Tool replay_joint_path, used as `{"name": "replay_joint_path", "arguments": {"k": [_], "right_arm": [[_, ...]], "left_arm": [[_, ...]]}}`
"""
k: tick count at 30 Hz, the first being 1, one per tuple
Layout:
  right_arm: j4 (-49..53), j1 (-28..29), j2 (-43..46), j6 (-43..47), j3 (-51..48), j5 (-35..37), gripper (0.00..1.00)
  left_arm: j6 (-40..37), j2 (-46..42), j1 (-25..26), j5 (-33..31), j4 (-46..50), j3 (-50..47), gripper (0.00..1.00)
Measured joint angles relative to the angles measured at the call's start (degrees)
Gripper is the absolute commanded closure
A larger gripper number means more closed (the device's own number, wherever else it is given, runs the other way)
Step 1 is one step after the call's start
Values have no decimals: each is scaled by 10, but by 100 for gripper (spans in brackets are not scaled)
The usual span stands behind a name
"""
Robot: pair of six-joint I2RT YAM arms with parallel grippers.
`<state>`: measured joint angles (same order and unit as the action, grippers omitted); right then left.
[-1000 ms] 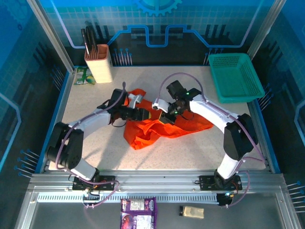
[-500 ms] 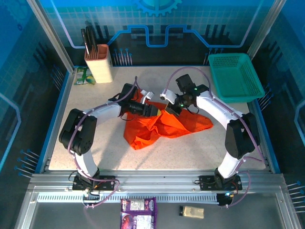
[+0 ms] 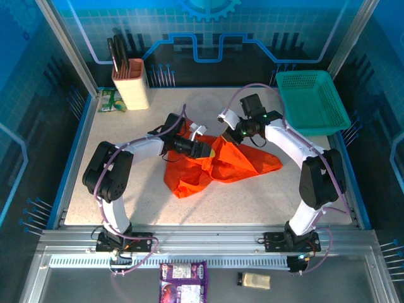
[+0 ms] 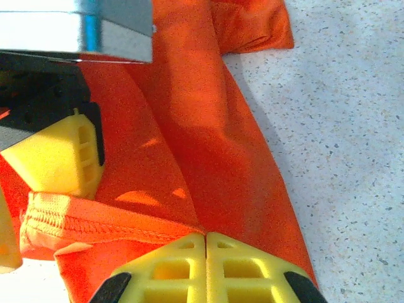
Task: Fold the inside-out t-shirt
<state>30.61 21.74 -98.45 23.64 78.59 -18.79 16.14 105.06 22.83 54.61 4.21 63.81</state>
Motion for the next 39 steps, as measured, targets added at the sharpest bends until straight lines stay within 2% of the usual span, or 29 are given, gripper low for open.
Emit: {"name": "replay_joint_path", "arguments": {"k": [3, 5, 8, 15, 20, 23, 28, 31, 36, 39], "right_arm": [[-5, 0, 0, -9, 0, 6, 100], [-7, 0, 0, -16, 0, 8, 100], [-7, 0, 0, -23, 0, 8, 100], [-6, 0, 0, -36, 0, 9, 100], [-6, 0, 0, -50, 0, 9, 100], [-7, 0, 0, -66, 0, 12, 98], [-20, 0, 23, -113, -26, 19, 74], [-31, 0, 54, -146, -60, 37, 65], [-28, -4, 87, -213, -105, 103, 62], [-9, -28, 86, -273, -124, 146, 61]], "left_arm": [[-3, -1, 3, 5, 2, 0, 64], [-10, -2, 7, 7, 8, 0, 74], [-19, -8, 13, 7, 20, 0, 83], [-36, -40, 18, -20, 52, 0, 93], [-56, -77, 22, -70, 98, 9, 100], [-67, -100, 24, -118, 143, 29, 100], [-87, -159, 25, -234, 247, 81, 100], [-89, -205, 25, -318, 309, 100, 100], [-86, -267, 25, -470, 406, 102, 100], [-74, -289, 25, -539, 448, 86, 99]]}}
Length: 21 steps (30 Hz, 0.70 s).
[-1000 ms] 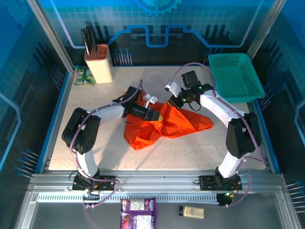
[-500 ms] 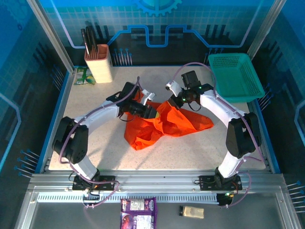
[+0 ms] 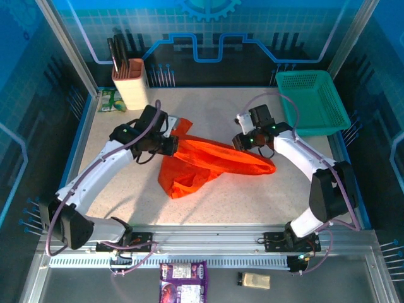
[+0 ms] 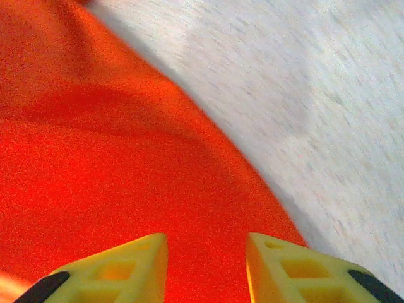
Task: Fold the inside-out t-shirt
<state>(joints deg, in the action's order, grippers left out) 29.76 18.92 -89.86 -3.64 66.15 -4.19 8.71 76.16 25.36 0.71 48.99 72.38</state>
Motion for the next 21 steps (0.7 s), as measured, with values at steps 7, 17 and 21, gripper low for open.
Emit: {"name": "replay_joint_path", "arguments": {"k": [7, 17, 21], "right_arm": [[40, -108, -26, -134, -70, 27, 55], [4, -113, 21, -244, -207, -35, 49], [33, -88, 80, -275, -257, -49, 47]], "left_arm": [[53, -26, 0, -92, 56, -88, 96], [158, -111, 3, -141, 53, -226, 90], [195, -125, 4, -143, 21, -246, 91]]}}
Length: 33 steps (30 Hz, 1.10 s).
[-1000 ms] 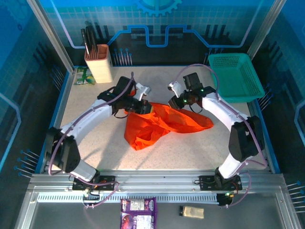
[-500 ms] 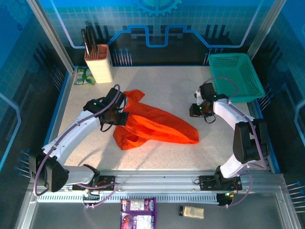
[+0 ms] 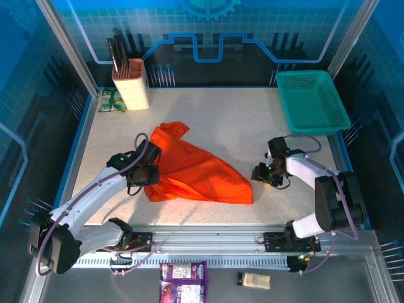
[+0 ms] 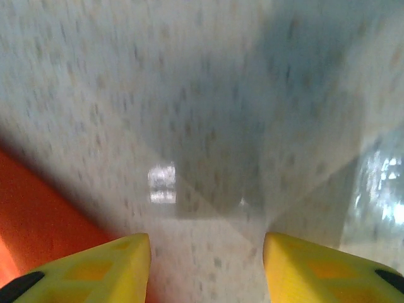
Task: Fold the inside-out t-shirt
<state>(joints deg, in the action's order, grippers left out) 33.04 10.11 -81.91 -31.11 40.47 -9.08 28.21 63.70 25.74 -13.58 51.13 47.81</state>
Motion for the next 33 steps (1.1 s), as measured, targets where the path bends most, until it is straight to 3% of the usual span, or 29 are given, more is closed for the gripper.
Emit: {"name": "replay_joint_path", "arguments": {"k": [7, 14, 17, 19, 22, 24, 28, 33], "right_arm": [[35, 66, 118, -54, -30, -15, 45], [28, 123, 108, -94, -72, -42, 48], [14, 128, 97, -108, -89, -46, 60], [11, 127, 99, -115, -94, -43, 79], [-6, 132, 110, -125, -97, -51, 100], [-8, 130, 139, -132, -90, -44, 100], [9, 87, 196, -128, -22, -25, 100], [49, -44, 229, -87, 176, -3, 100]], "left_arm": [[45, -20, 0, 1, -37, -41, 92], [56, -34, 0, 1, -51, -42, 92], [58, -39, -1, 0, -51, -42, 92], [58, -43, -2, 0, -51, -42, 92], [55, -50, -5, -2, -49, -39, 93], [47, -53, -9, -2, -43, -27, 93], [24, -54, -16, -2, -31, 25, 93], [-16, -40, -23, -1, -20, 122, 90]]}}
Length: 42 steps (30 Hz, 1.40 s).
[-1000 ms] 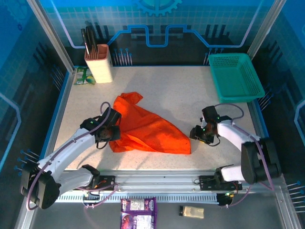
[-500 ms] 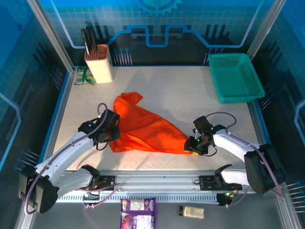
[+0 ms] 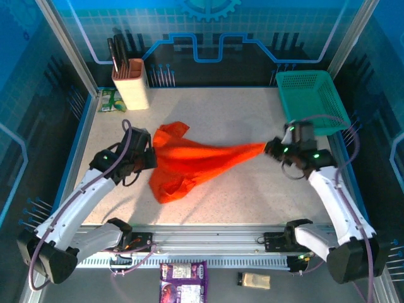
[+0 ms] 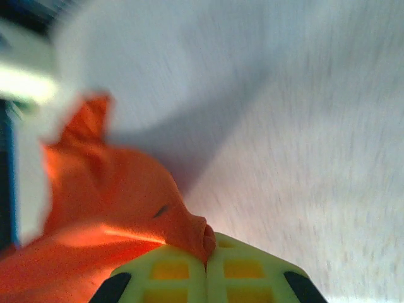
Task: Fold the inside-out t-shirt
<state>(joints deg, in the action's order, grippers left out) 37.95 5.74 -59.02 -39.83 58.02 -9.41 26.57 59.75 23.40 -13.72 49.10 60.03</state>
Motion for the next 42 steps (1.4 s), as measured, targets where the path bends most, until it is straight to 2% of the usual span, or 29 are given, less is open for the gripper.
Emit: {"name": "replay_joint_path", "arguments": {"k": [3, 7, 11, 18, 24, 27, 30, 33, 37, 42], "right_arm": [[36, -55, -7, 35, 158, 4, 100], [71, -89, -35, 73, 352, 2, 100], [96, -93, -68, 90, 477, -5, 100], [107, -97, -97, 92, 478, -20, 100], [105, -102, -123, 87, 454, -46, 100], [106, -104, -121, 88, 460, -45, 100], [111, -123, -119, 93, 496, -29, 100], [111, -146, -107, 105, 549, 6, 100], [109, -149, -69, 126, 600, 45, 100], [108, -149, -32, 143, 640, 63, 100]], "left_arm": [[-28, 26, -4, 3, 0, 65, 89], [-66, 73, -9, 9, -3, 150, 89], [-106, 123, -22, 27, -10, 229, 97], [-167, 194, -47, 50, 22, 361, 100], [-216, 256, -97, 44, 78, 607, 100], [-225, 256, -107, 47, 79, 679, 100], [-224, 256, -107, 75, 78, 692, 100], [-217, 264, -107, 114, 67, 660, 100], [-202, 267, -106, 157, 39, 600, 100], [-191, 252, -104, 188, -6, 588, 100]]}}
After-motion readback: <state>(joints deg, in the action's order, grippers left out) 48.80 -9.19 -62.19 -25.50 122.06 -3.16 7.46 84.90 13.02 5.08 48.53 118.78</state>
